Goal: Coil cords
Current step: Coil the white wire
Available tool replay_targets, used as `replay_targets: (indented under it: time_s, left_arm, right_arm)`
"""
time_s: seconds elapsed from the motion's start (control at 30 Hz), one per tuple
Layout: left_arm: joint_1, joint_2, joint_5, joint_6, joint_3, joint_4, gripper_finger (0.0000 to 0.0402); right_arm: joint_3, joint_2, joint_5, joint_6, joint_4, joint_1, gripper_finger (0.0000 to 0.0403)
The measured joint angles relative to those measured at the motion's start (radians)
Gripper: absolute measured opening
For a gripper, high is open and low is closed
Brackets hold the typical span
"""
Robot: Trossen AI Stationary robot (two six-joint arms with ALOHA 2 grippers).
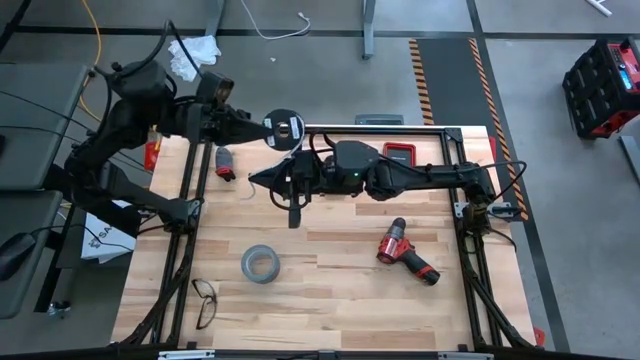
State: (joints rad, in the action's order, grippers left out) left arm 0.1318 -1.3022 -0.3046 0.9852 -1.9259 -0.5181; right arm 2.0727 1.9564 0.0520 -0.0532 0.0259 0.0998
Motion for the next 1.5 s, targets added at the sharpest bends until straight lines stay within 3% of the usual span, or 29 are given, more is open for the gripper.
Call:
replay_targets:
  time_s: [0.33, 0.8, 1.13, 1.27, 1.5]
  left_arm:
    - [-0.023, -0.055, -0.068, 0.069, 0.000, 0.111, 0.0000]
    - [-0.156, -0.054, -0.124, 0.094, 0.000, 0.105, 0.0000]
    - [-0.168, 0.000, -0.070, 0.059, 0.000, -0.069, 0.0000]
    - [-0.167, 0.010, -0.025, 0.035, 0.000, -0.068, 0.0000]
    - [-0.167, 0.028, -0.040, -0.021, 0.000, -0.077, 0.0000]
  right_arm:
    - [0.000, 0.000, 0.060, -0.035, -0.007, -0.006, 0.0000]
    - [0.000, 0.001, 0.011, -0.037, 0.045, -0.042, 0.0000]
    - [0.001, -0.001, 0.010, -0.034, 0.064, -0.055, 0.0001]
    - [0.001, 0.000, -0.008, -0.030, 0.060, -0.054, 0.0001]
    - [0.001, 0.000, -0.001, -0.034, 0.030, -0.072, 0.0000]
